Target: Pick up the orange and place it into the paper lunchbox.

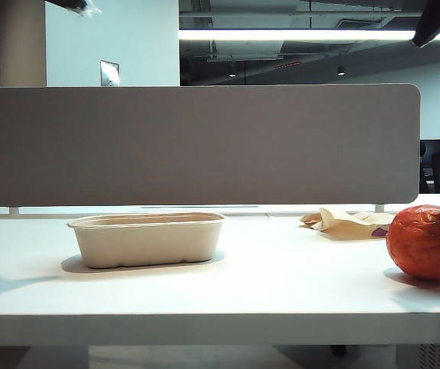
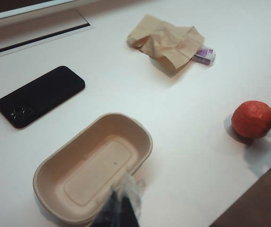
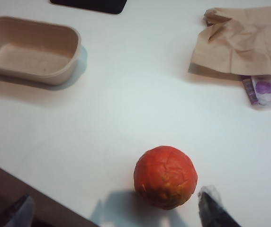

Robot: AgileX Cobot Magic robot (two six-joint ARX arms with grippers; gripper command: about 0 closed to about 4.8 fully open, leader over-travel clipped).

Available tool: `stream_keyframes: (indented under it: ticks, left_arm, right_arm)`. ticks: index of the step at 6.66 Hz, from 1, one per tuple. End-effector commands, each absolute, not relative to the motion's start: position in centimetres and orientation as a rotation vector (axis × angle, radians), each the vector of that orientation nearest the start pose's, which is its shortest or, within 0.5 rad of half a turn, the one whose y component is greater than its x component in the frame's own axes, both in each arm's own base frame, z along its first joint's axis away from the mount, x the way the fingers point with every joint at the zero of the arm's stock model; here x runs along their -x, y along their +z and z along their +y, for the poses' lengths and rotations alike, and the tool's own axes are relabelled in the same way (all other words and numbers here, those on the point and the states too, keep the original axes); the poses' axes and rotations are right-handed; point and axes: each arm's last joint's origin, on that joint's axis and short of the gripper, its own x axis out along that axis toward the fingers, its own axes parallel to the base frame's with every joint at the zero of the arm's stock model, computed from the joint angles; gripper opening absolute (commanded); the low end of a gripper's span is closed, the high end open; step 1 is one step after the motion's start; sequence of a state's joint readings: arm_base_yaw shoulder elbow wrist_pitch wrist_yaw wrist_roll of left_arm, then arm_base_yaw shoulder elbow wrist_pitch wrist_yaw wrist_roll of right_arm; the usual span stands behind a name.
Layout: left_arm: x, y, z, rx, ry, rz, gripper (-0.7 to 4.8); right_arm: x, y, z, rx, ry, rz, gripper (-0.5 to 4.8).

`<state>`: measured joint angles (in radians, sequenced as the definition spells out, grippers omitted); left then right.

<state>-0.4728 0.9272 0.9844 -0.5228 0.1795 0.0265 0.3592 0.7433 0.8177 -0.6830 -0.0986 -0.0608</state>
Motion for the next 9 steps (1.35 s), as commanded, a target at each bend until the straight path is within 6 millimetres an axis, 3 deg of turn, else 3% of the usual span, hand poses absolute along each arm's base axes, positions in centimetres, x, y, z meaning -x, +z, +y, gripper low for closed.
stream_keyframes:
  ticks: [1, 7, 8, 9]
  left_arm:
    - [-16.0, 36.3, -8.7, -0.098, -0.639, 0.466, -0.05]
    - [-15.5, 36.7, -8.5, -0.103, -0.643, 0.509, -0.06]
    - [-15.5, 36.7, -8.5, -0.104, -0.645, 0.508, -0.05]
    - [-15.5, 36.7, -8.5, -0.104, -0.645, 0.507, -0.05]
  right_arm:
    - [-14.2, 30.2, 5.7, 0.141, 0.463, 0.618, 4.79]
    - [-16.1, 28.2, 6.4, 0.128, 0.473, 0.539, 4.79]
    - [-16.6, 25.9, 6.6, 0.121, 0.481, 0.503, 4.79]
    - [-16.6, 25.2, 6.6, 0.123, 0.469, 0.492, 4.79]
